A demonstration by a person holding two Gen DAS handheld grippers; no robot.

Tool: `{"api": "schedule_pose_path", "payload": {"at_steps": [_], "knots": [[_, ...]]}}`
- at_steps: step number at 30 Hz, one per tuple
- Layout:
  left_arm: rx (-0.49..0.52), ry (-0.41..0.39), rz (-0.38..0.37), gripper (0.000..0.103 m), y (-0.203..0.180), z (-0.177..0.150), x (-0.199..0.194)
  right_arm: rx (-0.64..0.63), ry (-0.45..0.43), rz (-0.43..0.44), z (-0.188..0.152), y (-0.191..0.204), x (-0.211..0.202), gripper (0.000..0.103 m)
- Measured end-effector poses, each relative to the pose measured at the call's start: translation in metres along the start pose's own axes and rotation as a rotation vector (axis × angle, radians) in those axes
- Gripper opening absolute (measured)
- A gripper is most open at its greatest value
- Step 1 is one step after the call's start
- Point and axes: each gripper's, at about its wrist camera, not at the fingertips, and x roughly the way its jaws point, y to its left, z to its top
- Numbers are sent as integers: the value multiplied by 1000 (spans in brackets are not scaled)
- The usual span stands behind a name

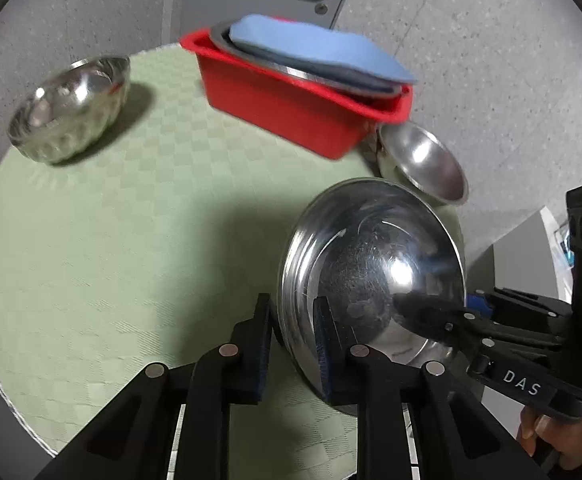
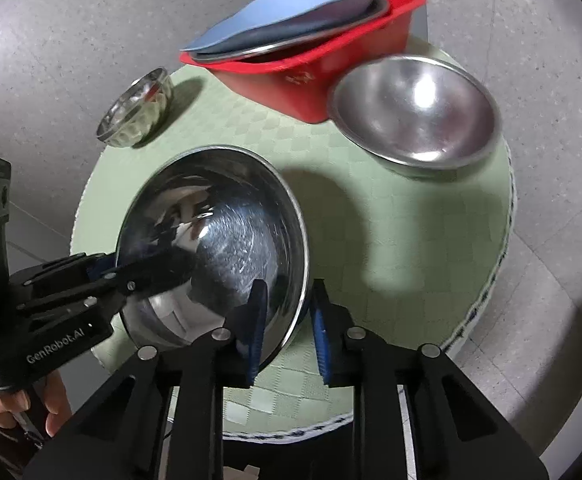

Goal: Organize plates and bowls

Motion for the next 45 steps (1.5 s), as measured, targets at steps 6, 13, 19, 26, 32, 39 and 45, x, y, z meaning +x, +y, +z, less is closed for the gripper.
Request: {"api": "schedule_pose_path", "payload": {"at_steps": [6, 13, 19, 26, 32, 39, 45], "knots": [[-37, -73, 45, 16, 20, 7, -33, -78, -14, 25, 21, 32, -2, 21], [-141, -148, 101, 16, 63, 21, -73, -176, -30, 87, 66, 79, 4, 21], [-236, -185, 155, 16, 109, 53, -96, -266, -37, 135, 116, 122, 21, 21], [-289, -197, 221, 16, 146, 94, -98, -328, -27, 163, 178, 160, 54, 21], [-338, -159, 249, 16, 171, 115, -75, -358, 13, 161, 205, 167, 81, 21], [-367, -94, 257, 18, 185, 136, -38, -386, 71, 139, 217, 174, 116, 21], [-365, -75, 254, 27, 189, 150, -20, -389, 94, 125, 218, 176, 130, 22]]}}
